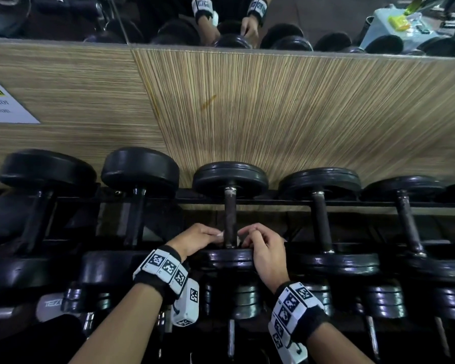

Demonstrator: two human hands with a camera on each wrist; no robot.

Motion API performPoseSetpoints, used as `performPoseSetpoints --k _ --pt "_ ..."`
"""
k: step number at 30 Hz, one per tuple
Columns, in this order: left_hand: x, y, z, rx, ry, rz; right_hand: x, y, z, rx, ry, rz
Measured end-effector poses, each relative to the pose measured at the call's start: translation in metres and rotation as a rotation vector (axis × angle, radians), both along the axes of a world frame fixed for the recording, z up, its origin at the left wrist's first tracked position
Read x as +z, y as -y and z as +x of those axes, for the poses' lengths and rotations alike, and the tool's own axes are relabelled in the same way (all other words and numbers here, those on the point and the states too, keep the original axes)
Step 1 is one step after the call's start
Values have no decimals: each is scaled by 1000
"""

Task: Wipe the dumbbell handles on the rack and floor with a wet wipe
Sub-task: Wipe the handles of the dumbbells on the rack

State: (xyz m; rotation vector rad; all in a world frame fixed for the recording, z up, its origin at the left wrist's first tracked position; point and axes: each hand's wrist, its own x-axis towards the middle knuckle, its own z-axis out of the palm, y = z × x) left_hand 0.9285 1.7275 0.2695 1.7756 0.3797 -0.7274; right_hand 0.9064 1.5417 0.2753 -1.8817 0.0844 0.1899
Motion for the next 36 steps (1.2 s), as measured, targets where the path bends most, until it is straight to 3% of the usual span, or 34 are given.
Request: performPoseSetpoints --k 4,8,14,18,23,27,32,36 --pt "4 -1 -6 72 0 47 -1 -2 -2 -55 72 37" --pt "8 -1 -9 -4 75 162 -3 -2 -2 -64 68 40" --pt "3 -11 -5 62 35 206 -4 -1 -3 -61 66 34" --pt "2 5 3 -1 -67 108 -3 -3 -2 -65 76 52" --pt "2 6 -3 111 -43 43 -6 -2 -2 -78 83 66" --pt "16 4 -10 100 35 141 -8 -3 -2 -80 91 74" --pt "32 -8 -10 -45 63 232 -9 -2 -2 -85 95 74" --pt "17 -11 2 185 95 465 -8 -2 -1 -72 74 76"
